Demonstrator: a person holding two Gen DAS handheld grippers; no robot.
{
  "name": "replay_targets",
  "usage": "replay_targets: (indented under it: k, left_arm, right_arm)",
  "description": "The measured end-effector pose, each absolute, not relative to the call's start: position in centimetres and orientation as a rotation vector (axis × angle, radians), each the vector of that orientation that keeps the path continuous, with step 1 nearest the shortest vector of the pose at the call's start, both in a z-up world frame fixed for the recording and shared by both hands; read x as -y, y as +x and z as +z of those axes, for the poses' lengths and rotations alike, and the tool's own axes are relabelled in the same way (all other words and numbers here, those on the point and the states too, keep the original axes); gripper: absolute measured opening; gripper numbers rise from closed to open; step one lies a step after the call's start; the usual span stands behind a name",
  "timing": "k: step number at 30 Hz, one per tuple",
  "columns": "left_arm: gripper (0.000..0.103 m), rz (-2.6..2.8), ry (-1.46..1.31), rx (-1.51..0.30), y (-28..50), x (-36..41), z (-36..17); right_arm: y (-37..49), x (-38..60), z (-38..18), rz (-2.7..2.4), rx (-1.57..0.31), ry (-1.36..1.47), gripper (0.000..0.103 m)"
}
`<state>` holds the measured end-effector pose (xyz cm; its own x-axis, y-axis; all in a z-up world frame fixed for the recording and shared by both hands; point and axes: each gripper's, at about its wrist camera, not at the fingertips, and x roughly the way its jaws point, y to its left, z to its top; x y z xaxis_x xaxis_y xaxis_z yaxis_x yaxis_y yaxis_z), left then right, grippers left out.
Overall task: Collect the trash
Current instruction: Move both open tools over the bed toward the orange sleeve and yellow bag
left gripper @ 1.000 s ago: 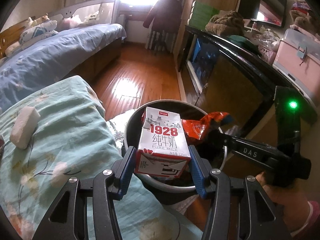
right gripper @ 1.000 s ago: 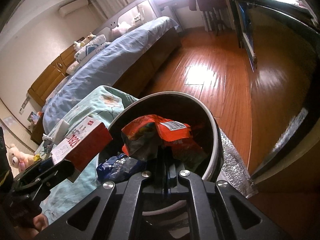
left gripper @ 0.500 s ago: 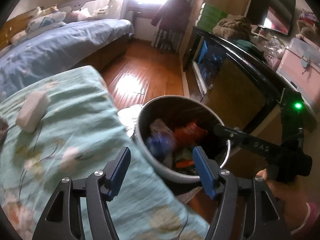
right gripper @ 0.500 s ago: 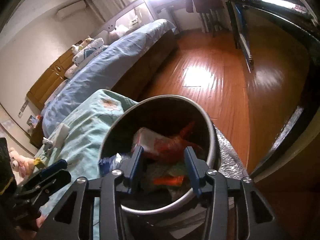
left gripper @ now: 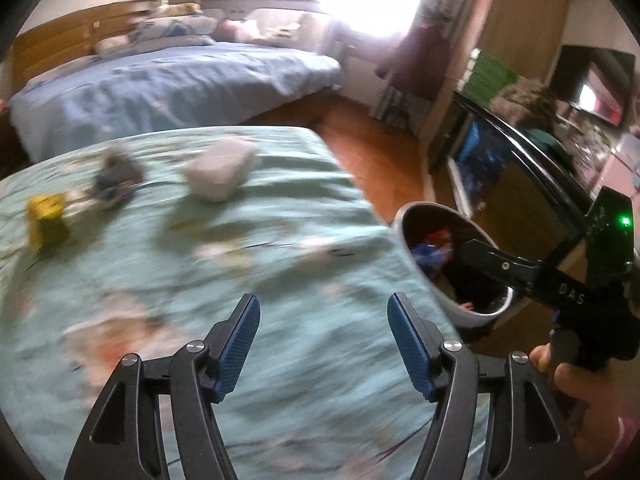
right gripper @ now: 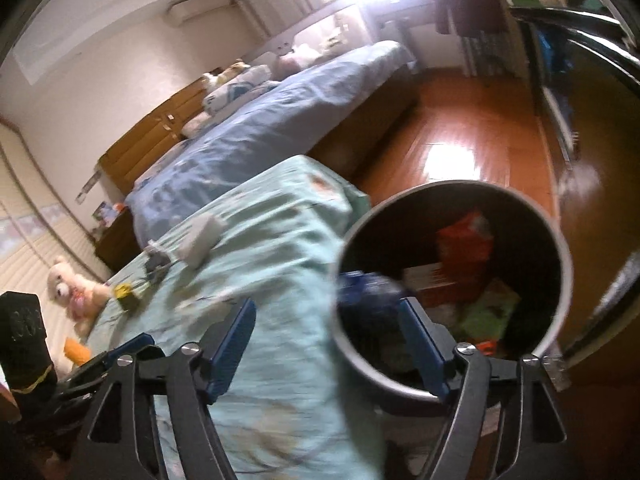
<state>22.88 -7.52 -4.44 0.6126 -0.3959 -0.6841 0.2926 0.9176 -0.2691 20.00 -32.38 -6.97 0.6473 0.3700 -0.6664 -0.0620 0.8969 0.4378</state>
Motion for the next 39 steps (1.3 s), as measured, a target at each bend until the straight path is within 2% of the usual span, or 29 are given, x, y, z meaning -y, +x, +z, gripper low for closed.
replay_targets:
  k: [22, 39]
  left_arm:
    - [0.066, 0.041, -0.330, -0.787, 14.7, -11.7, -4.0]
    - [0.069, 0.276, -0.321, -0.796, 15.0, -20.6, -4.2]
  right_arm:
    - [20.1, 11.9, -7.9, 0.667, -0.954, 0.251, 0.078]
    - [22.2, 1.3, -8.6, 0.781, -0.966, 0.168, 0.078]
